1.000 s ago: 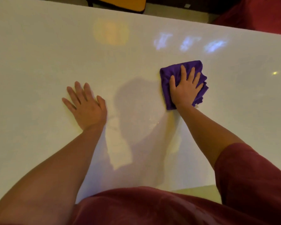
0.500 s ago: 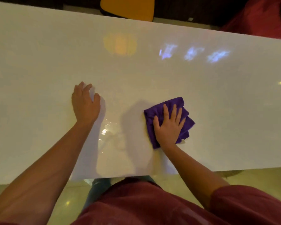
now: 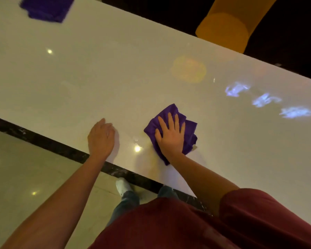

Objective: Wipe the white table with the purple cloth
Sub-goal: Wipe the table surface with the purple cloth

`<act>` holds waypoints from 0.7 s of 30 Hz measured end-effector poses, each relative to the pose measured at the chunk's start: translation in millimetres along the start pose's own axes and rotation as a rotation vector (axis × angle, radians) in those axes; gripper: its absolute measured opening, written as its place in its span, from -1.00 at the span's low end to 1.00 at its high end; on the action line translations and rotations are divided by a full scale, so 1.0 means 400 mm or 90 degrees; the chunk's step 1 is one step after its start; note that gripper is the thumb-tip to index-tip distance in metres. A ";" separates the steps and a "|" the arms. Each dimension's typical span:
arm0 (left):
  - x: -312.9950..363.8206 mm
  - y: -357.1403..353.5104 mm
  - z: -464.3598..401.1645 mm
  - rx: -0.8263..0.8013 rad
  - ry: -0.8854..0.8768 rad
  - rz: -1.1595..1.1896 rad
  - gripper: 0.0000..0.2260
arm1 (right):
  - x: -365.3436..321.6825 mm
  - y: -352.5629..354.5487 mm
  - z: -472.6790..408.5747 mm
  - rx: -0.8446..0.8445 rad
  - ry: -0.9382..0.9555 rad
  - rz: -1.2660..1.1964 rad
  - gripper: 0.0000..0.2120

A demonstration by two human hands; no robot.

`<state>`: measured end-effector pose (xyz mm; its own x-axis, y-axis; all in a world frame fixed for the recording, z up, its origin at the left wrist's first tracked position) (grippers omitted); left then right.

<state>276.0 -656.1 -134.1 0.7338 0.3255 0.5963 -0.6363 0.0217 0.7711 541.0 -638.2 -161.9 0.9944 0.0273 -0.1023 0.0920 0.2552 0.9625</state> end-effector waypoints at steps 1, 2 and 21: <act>0.002 0.018 -0.010 0.008 0.025 0.055 -0.65 | -0.041 -0.003 -0.001 -0.012 0.017 0.001 -0.46; 0.001 0.037 -0.015 0.016 0.040 0.099 -0.66 | -0.084 -0.006 0.001 -0.020 0.035 0.003 -0.46; -0.251 0.412 -0.047 -0.063 0.194 0.423 -0.70 | -0.661 0.184 -0.106 -0.094 -0.119 -0.597 -0.72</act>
<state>92.8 -667.3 -70.9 0.0965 0.5471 0.8315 -0.9526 -0.1915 0.2365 282.7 -585.8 -74.8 0.5137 -0.4001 -0.7590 0.8576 0.2147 0.4673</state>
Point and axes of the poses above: each hand's wrist, its own z-axis away from the middle knuckle, its own y-axis out of the back of the hand, x = y × z, the point moved 2 cm from there along -z, towards the middle knuckle, and after that the axes turned 10 degrees about z, right-handed, at the moved point
